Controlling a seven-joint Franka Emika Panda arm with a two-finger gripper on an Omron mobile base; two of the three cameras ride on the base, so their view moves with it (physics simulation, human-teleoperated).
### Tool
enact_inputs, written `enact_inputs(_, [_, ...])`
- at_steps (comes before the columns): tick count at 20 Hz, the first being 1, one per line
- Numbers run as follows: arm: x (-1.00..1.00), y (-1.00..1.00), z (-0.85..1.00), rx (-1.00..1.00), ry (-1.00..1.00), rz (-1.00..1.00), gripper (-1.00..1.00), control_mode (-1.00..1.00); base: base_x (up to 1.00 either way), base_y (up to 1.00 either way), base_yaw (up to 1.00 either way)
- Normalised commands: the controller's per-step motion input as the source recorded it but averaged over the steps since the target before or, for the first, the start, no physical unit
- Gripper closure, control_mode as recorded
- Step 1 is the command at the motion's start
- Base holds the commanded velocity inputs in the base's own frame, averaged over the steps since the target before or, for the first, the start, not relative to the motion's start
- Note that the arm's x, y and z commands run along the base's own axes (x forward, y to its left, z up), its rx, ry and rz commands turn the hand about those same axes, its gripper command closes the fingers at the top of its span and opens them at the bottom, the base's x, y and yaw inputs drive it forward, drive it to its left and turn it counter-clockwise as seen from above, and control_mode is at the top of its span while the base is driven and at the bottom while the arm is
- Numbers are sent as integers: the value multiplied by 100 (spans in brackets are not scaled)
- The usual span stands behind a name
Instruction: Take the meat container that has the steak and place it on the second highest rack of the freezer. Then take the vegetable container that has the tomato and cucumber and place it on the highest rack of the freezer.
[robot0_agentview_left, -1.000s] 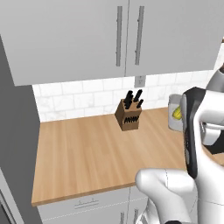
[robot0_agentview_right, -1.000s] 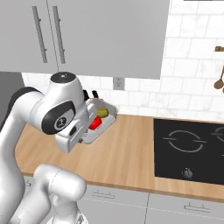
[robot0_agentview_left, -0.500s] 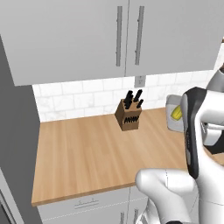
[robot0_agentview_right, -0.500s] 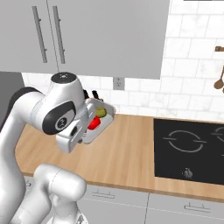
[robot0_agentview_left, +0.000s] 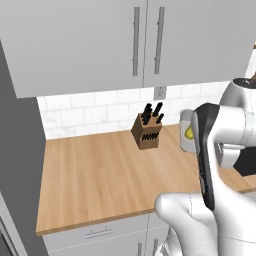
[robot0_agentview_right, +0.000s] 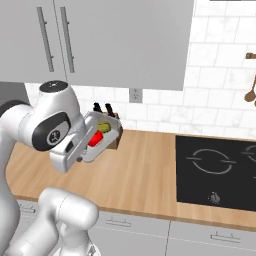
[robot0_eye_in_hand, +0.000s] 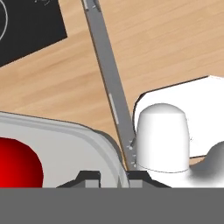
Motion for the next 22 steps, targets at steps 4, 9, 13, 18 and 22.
enact_inputs(4, [0, 20, 0, -1, 0, 5, 100, -100, 0, 0, 0])
enact_inputs(9, [18, 2, 0, 0, 0, 8, 100, -100, 0, 0, 0])
enact_inputs(13, [25, 0, 0, 0, 0, 4, 100, -100, 0, 0, 0])
enact_inputs(18, [4, 0, 0, 0, 0, 0, 100, -100, 0, 0, 0])
enact_inputs(22, [11, 0, 0, 0, 0, 0, 100, -100, 0, 0, 0])
